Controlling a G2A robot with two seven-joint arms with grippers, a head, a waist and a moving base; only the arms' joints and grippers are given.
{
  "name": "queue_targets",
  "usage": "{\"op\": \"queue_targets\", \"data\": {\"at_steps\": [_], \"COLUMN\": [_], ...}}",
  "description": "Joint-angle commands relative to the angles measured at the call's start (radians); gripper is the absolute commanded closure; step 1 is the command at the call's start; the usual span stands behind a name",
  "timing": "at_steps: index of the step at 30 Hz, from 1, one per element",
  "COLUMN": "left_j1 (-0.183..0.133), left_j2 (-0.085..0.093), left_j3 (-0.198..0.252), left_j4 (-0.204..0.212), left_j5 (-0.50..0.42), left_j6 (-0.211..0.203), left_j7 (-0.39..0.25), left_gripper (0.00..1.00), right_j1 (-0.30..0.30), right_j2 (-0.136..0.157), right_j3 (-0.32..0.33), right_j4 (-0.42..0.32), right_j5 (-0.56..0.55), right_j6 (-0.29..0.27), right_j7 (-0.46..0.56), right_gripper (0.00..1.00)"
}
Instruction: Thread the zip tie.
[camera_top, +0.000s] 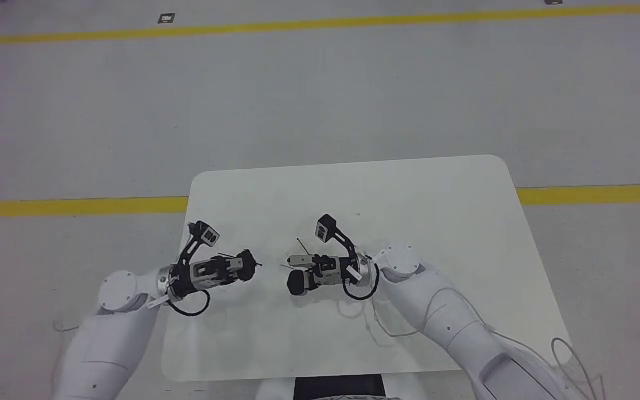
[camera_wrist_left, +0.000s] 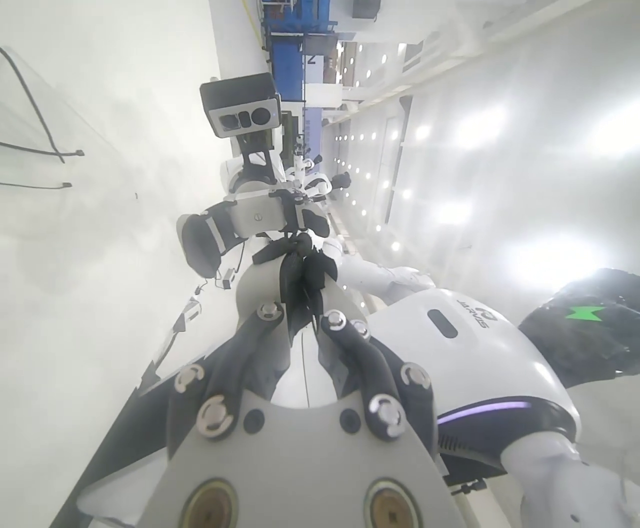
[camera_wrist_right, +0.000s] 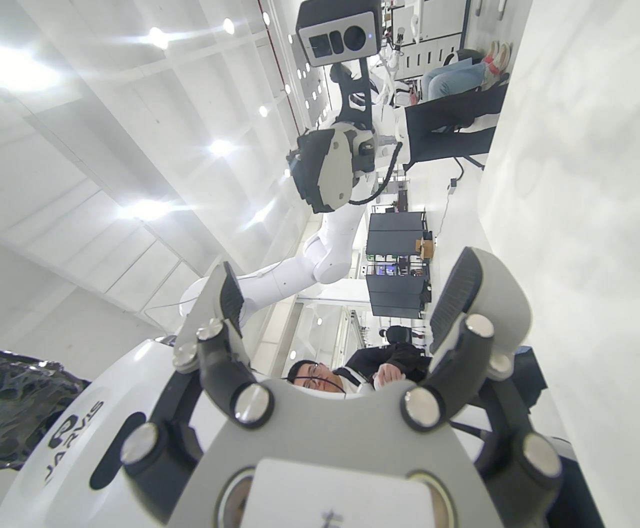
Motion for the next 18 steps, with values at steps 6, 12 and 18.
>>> {"op": "queue_targets", "data": {"at_steps": [6, 12, 18], "left_j1": [0.012, 0.008, 0.014], "left_j2": [-0.023, -0.043, -0.062], "left_j3": [-0.057, -0.087, -0.128], "left_j4": [0.001, 0.024, 0.012], "left_j5": [0.071, 0.115, 0.173], "left_j6": [0.000, 0.000, 0.000], "left_j7": [0.000, 0.000, 0.000], "left_gripper": [1.00, 1.00, 1.00], "right_j1": [0.000, 0.000, 0.000], "right_j2": [0.000, 0.000, 0.000], "right_j3": [0.000, 0.000, 0.000], "right_j4": [0.000, 0.000, 0.000], "right_j5": [0.000, 0.000, 0.000], "right_j6": [0.000, 0.000, 0.000], "right_j7": [0.000, 0.000, 0.000], "right_gripper": [0.00, 0.00, 0.00]}}
